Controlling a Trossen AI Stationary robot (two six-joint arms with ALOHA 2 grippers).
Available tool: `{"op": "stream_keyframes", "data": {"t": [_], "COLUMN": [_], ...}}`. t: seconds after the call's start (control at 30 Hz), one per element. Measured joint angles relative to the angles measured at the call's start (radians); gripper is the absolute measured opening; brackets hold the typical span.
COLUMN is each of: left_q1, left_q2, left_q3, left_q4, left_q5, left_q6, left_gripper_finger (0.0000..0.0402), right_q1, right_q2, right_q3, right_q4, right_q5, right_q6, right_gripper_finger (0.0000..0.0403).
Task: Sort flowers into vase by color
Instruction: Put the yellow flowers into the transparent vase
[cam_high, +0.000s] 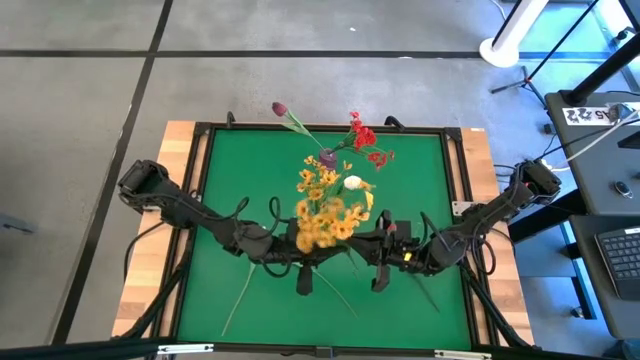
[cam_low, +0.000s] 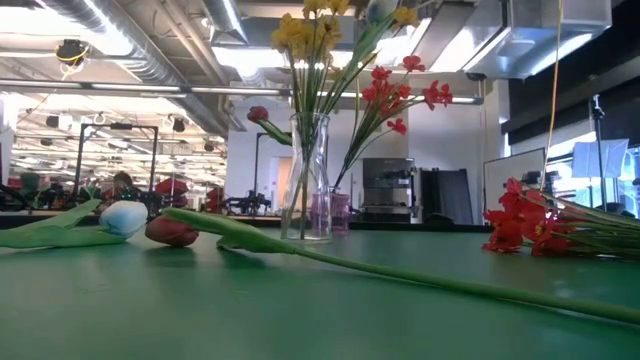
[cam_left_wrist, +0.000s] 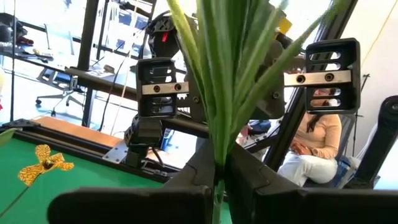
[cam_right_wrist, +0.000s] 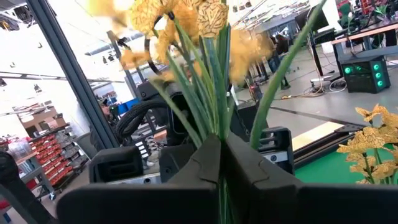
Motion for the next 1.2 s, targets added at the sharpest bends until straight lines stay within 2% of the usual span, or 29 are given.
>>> {"op": "stream_keyframes", "data": {"t": [0.27, 0.53, 0.63, 0.77, 0.97, 1.07, 1.2], "left_q1": [-0.023, -0.107, -0.153, -0.228, -0.35, -0.402, -0.416], "left_q2": [0.0, -0.107, -0.156, -0.221, -0.29, -0.305, -0.358], "left_q3": [0.0, 0.0, 0.0, 0.0, 0.001, -0.001, -0.07], "left_q4": [-0.004, -0.018, -0.063, -0.123, -0.185, -0.331, -0.507], "left_q5": [-0.021, -0.163, -0.277, -0.517, -0.805, -0.894, -0.877], "left_q6": [0.009, 0.161, 0.238, 0.357, 0.504, 0.462, 0.217], "left_gripper_finger": [0.0004, 0.0002, 0.0002, 0.0002, 0.0002, 0.0002, 0.0002], "right_q1": [0.002, 0.002, 0.002, 0.002, 0.002, 0.002, 0.017], "right_q2": [-0.004, -0.053, -0.077, -0.108, -0.16, -0.164, -0.141], "right_q3": [0.001, 0.001, 0.001, 0.001, 0.001, 0.001, 0.001], "right_q4": [-0.045, -0.061, -0.074, -0.15, -0.426, -0.587, -0.78], "right_q5": [-0.039, -0.1, -0.132, -0.111, -0.004, 0.002, 0.022], "right_q6": [-0.025, -0.053, -0.055, -0.05, 0.069, 0.137, 0.234], "right_gripper_finger": [0.006, 0.0185, 0.0235, 0.0284, 0.0307, 0.0307, 0.0308]}}
